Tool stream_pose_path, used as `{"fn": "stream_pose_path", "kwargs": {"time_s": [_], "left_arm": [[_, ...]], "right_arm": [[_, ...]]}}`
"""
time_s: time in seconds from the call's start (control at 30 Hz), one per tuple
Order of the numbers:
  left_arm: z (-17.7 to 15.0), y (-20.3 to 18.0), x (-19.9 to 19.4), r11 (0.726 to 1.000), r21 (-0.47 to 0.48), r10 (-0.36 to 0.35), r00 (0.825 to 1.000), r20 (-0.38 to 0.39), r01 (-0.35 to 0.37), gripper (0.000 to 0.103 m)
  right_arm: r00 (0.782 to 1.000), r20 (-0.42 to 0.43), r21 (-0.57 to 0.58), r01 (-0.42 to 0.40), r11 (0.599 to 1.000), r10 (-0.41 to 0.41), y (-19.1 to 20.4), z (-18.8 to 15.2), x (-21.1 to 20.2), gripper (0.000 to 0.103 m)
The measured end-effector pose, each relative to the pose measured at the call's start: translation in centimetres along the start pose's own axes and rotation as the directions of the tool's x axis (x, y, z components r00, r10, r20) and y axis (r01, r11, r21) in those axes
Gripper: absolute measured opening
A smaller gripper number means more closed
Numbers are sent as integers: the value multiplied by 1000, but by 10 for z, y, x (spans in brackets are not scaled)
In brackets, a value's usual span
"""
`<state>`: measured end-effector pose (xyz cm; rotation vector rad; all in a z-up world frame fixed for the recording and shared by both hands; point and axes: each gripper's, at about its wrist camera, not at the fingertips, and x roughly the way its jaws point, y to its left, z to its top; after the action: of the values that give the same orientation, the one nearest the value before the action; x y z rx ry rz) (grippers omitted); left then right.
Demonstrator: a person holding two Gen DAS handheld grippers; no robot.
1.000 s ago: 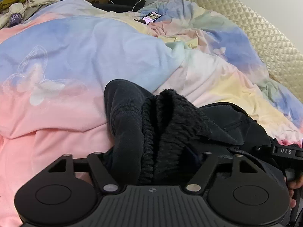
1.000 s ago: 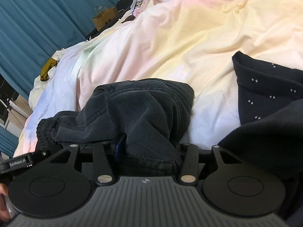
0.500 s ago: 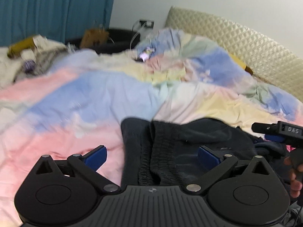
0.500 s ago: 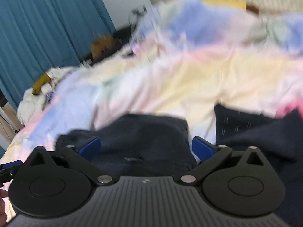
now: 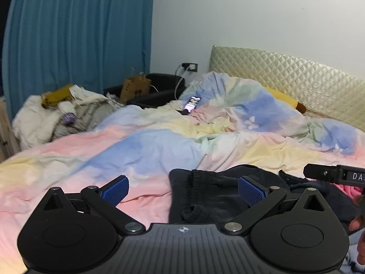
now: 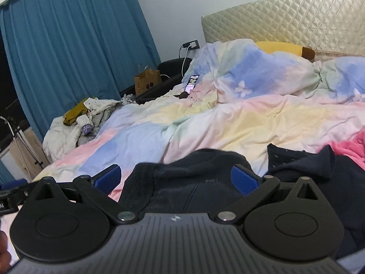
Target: Fold clothes
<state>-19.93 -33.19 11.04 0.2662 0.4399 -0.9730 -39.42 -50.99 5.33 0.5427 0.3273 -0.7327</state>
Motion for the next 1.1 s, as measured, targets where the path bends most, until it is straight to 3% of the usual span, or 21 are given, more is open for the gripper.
{"fn": "stream_pose_path", "kwargs": {"time_s": [0.2, 0.43, 0.73, 1.1], "left_arm": [[-21, -1, -44, 999, -12, 31, 1000, 0, -31, 103], [-51, -8, -65, 998, 1, 60, 998, -22, -60, 103], [-84, -10, -42, 999, -16, 45, 994, -102, -47, 103], [-90, -8, -21, 999, -9, 49, 989, -138, -50, 103]], "right_arm": [[1000, -12, -2, 20, 1000, -20, 19, -31, -29, 103], [995, -35, -12, 90, 996, -90, 26, -64, -42, 103], [985, -80, -35, 149, 988, -152, 25, -87, -34, 103], [973, -105, -72, 200, 977, -207, 19, -91, -17, 103]]}}
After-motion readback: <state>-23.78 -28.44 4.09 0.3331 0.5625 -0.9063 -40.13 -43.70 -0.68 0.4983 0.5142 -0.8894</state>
